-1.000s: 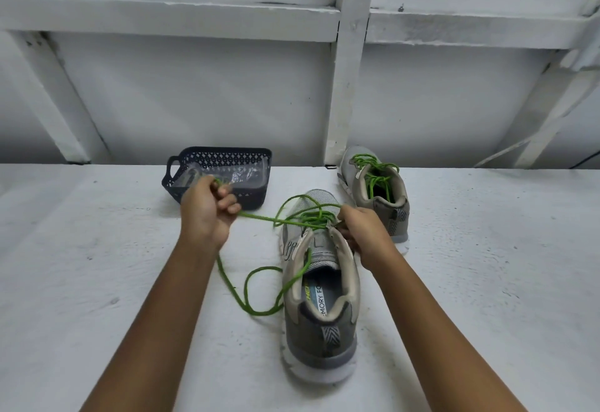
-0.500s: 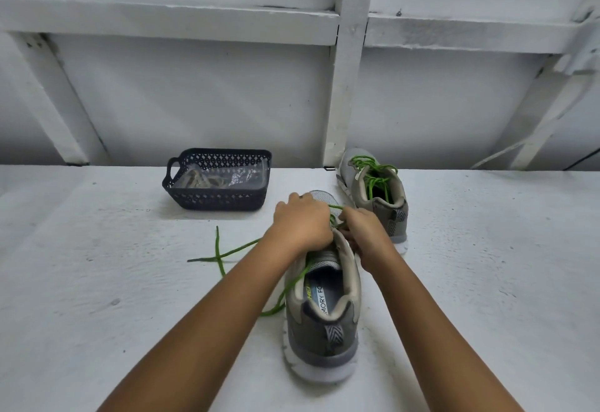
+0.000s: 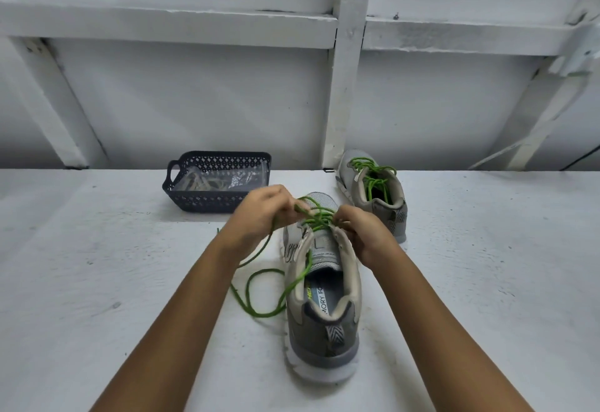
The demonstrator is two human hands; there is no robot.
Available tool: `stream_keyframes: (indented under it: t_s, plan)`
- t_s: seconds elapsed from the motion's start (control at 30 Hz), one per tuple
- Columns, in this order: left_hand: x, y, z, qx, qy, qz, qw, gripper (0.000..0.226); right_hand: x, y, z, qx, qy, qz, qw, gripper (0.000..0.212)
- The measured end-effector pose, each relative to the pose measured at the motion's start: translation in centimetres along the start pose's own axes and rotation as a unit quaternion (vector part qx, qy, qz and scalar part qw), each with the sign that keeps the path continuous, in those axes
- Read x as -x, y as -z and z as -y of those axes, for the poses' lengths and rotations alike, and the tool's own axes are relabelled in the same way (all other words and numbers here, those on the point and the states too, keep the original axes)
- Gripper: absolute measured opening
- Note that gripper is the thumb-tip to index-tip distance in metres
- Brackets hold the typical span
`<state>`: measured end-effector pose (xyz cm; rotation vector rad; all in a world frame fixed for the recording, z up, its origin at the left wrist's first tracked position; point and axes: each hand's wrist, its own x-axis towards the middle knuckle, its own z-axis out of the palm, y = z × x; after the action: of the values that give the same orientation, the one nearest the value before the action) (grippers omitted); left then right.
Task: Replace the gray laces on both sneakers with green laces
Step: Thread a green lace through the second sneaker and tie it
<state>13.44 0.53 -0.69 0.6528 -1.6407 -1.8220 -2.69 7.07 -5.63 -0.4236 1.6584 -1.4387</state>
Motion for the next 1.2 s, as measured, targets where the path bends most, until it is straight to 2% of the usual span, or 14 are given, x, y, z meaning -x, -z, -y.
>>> stream_keyframes:
  t_s: [0.1,0.17,0.23,0.3,0.37,0.43,0.6,0.67,0.73,0.77,0.9,0.93,1.07,1.2]
  plan:
    - [0.5,1.7,-1.9,0.185,-0.004,-0.040,0.982,0.043,-0.2,0.2,-0.2,0.001,0.000,0.004,1.000,0.016]
    - [0.7,3.0,-3.3,0.185,0.004,-0.052,0.981,0.047,-0.3,0.3,-0.2,-0.012,0.005,0.013,1.000,0.012]
    - [0.6,3.4,-3.8,0.053,0.029,-0.068,0.996,0.039,-0.5,0.3,-0.4,-0.013,0.010,0.015,1.000,0.015]
    - [0.3,2.9,-3.5,-0.170,0.064,-0.079,0.980,0.025,-0.8,0.3,-0.6,-0.007,0.012,0.012,1.000,0.017]
    - [-0.4,2.1,-2.5,-0.429,0.060,-0.055,0.900,0.014,-0.9,0.2,-0.8,-0.008,0.016,0.013,1.000,0.015]
    - [-1.1,0.7,-1.5,-0.589,0.025,-0.012,0.807,0.025,-0.9,0.3,-0.8,-0.013,0.014,0.012,1.000,0.015]
    - [-2.7,-3.5,-0.1,-0.691,-0.001,0.040,0.722,0.026,-0.8,0.5,-0.7,-0.029,0.011,0.016,0.999,0.017]
    - [-3.1,-4.3,0.4,-0.702,0.009,0.052,0.710,0.022,-0.8,0.4,-0.7,-0.031,0.011,0.017,0.999,0.016]
    - [-3.5,-4.4,0.6,-0.690,0.007,0.056,0.722,0.020,-0.7,0.4,-0.7,-0.030,0.013,0.014,0.999,0.017]
    - [-3.5,-4.3,0.6,-0.670,0.008,0.058,0.740,0.017,-0.7,0.4,-0.7,-0.030,0.014,0.014,0.999,0.018]
    - [-2.7,-2.7,0.1,-0.442,0.052,0.078,0.892,0.010,-0.8,0.5,-0.8,-0.032,0.012,0.017,0.999,0.020]
    - [-2.2,-2.1,-0.1,-0.386,0.058,0.084,0.917,0.012,-0.9,0.6,-0.8,-0.032,0.012,0.017,0.999,0.018]
    - [-0.5,0.7,-0.8,-0.229,0.053,0.139,0.962,0.021,-0.9,0.7,-0.8,-0.028,0.004,0.023,0.999,0.021]
    - [0.9,3.0,-2.4,-0.067,0.019,0.230,0.971,0.005,-0.7,0.8,-0.7,-0.014,-0.002,0.036,0.999,0.028]
